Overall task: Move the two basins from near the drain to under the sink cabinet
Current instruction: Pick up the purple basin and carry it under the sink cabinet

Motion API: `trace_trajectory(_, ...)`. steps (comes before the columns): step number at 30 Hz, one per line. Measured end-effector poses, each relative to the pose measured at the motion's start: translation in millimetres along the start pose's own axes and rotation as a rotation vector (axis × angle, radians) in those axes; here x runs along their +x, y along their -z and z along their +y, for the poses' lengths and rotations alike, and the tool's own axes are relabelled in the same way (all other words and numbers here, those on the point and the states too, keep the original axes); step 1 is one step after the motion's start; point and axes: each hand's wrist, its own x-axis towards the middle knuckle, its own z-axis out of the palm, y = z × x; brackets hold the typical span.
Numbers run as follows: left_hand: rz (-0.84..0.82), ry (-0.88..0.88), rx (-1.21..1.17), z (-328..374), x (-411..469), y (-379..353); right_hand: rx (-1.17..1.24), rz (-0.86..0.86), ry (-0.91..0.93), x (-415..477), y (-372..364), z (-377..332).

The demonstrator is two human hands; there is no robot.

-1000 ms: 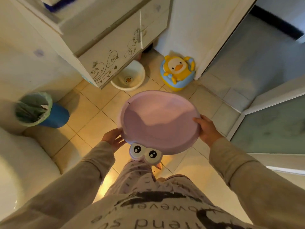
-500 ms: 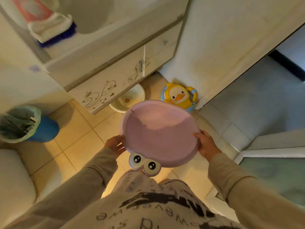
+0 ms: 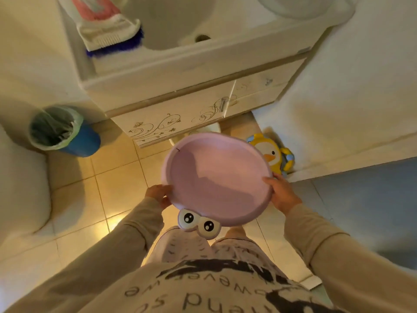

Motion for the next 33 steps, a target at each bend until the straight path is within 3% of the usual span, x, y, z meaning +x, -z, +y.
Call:
trace_trajectory(9,0.170,0.016,-0.242,-37.0,-11.7,-45.9,-0.350,-0.176,-0.051,83.6,-4.3,-72.6)
trace_trajectory(16,0.249,0.033,-0.279,-54.0,-13.2,-81.2,-0.514,-0.224,-0.096,116.0,2.7,-88.7)
trace_trajectory(25,0.235,0.093,-0.291,-51.2,23.0,-106.5,-0.593,-0.276,-0.153,158.2,17.9,-76.7)
trace_trajectory(33,0.300,0.114,-0.247,-72.0,120.0,-122.7,-0.579,-0.189,-0.136,242.2,-3.9,-32.4)
